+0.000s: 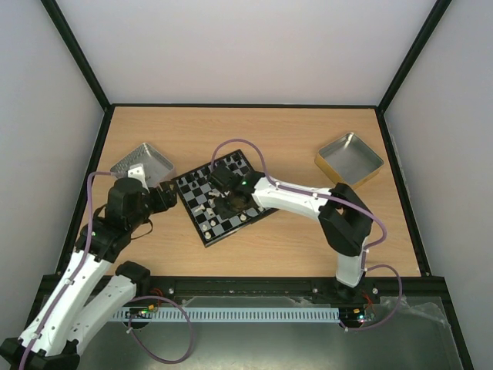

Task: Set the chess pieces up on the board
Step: Place the chess piece on the chessboard.

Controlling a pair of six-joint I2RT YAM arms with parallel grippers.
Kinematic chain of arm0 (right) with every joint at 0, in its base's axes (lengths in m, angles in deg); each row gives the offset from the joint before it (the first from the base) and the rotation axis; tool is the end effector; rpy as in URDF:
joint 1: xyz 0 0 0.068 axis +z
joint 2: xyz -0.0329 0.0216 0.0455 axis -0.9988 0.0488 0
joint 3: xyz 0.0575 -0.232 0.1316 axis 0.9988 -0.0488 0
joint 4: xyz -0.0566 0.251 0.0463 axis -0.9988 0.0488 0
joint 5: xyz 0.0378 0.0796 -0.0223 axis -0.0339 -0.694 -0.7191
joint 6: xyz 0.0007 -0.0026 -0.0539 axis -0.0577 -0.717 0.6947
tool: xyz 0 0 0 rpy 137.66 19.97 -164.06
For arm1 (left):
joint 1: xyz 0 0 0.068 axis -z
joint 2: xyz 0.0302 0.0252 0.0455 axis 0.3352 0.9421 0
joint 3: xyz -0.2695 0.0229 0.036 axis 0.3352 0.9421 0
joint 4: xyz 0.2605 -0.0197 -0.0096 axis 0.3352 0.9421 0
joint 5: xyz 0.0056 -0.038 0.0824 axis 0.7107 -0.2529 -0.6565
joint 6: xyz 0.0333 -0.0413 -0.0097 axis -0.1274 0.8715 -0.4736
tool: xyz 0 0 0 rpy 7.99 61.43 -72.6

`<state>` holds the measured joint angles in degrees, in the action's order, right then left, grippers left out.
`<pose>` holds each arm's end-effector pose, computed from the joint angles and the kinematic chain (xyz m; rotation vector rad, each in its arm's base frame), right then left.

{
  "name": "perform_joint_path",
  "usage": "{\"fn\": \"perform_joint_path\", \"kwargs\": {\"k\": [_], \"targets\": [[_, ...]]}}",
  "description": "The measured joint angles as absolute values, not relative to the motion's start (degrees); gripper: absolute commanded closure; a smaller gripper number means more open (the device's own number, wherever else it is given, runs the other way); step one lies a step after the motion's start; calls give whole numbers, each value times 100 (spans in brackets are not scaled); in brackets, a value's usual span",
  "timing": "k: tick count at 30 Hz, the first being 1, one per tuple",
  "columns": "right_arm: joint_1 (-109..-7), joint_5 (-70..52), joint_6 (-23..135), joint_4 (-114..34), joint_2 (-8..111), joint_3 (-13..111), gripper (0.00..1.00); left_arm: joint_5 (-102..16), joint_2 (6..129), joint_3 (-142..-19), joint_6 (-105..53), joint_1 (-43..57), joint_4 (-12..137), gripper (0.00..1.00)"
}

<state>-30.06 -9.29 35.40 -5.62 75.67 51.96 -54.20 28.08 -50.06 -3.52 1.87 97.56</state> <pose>0.2060 0.3282 0.2140 -0.7655 2.7036 0.6148 0.1323 -0.0500 0.3048 -0.2609 2.0630 -0.5472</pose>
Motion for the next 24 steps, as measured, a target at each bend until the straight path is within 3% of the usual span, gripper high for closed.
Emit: {"fn": "perform_joint_path", "kwargs": {"k": [15, 24], "targets": [[-2894, -1171, 3695, 262, 8642, 6190, 94, -5586, 2321, -4884, -632, 187, 9745, 19], [-2870, -1123, 3706, 516, 8712, 6383, 90, -5586, 2315, -4853, -645, 184, 9743, 19]]}}
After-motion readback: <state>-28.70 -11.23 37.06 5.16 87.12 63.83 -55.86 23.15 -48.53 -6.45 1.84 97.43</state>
